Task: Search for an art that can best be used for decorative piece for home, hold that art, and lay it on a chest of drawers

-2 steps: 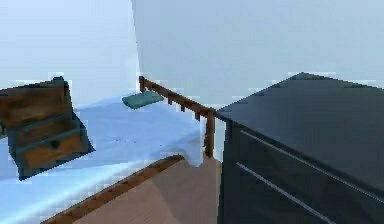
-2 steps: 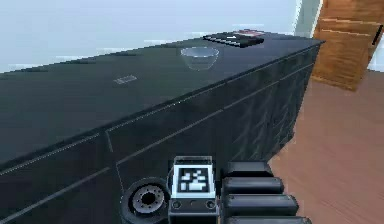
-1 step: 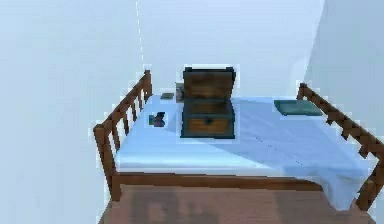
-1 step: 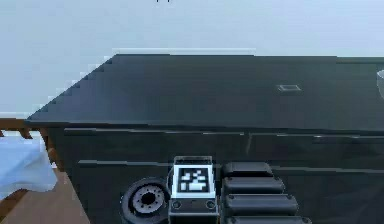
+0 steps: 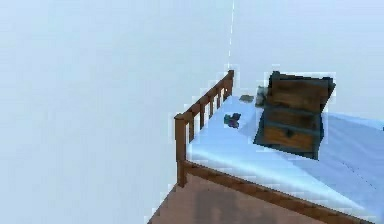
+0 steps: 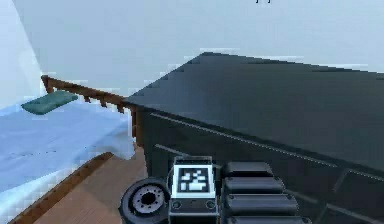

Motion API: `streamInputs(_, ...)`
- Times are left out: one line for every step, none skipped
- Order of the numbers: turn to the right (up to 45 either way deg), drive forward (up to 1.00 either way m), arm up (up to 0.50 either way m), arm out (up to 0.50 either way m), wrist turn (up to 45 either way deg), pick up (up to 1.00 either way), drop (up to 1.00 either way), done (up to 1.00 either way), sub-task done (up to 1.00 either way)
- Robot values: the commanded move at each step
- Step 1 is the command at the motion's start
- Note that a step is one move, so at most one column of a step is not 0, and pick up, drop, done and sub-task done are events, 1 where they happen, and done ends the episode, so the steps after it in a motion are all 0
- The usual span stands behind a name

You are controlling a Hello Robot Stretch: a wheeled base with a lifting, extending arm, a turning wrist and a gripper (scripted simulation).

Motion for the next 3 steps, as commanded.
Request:
streamInputs(0.0, 0.10, 0.00, 0.00, 0.0, 0.00, 0.00, 0.00, 0.00)
streamInputs(45.0, 0.00, 0.00, 0.00, 0.0, 0.00, 0.00, 0.00, 0.00)
streamInputs(45.0, 0.00, 0.00, 0.00, 0.0, 0.00, 0.00, 0.00, 0.00)
